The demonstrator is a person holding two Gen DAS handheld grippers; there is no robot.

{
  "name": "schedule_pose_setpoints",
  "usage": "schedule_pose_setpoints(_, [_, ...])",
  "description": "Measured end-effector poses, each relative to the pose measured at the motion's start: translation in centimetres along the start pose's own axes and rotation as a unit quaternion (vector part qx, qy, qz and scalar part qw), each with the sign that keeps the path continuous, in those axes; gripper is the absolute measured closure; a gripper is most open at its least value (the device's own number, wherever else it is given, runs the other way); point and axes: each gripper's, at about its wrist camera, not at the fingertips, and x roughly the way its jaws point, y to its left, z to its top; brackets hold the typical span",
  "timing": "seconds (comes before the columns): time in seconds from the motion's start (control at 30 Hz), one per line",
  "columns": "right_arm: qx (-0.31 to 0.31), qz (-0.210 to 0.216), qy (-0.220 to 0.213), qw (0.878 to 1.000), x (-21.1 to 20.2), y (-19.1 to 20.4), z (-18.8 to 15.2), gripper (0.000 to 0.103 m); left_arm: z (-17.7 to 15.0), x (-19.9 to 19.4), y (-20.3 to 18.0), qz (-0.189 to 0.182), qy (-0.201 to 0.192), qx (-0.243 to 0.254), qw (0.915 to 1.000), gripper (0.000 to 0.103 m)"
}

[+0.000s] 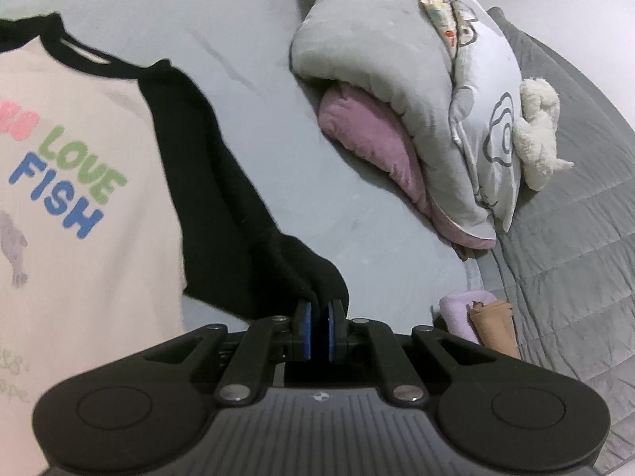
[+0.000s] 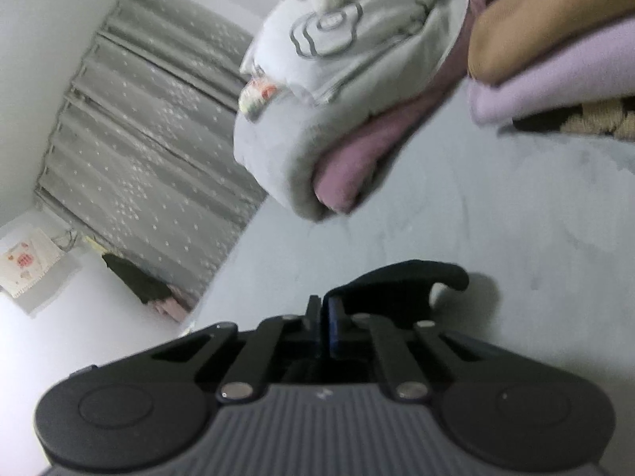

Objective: Fold clothes

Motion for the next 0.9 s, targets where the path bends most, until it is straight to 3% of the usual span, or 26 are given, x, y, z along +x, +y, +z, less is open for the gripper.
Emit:
schedule_pose_setpoints(0.13, [-0.021,-0.006,-0.03,0.999,-0.7,0.7,0.3,0.1,-0.1,0.0,-0.7,-0.002,0.0,0.007,1.0,0.098])
schedule_pose_setpoints(0.9, [-0.035,-0.12,-0.102,0.987,-1.3,0.2,1.8,0.1,1.0,2.5,-3.7,-0.014,-0.02,0.055,0.9982,0.101])
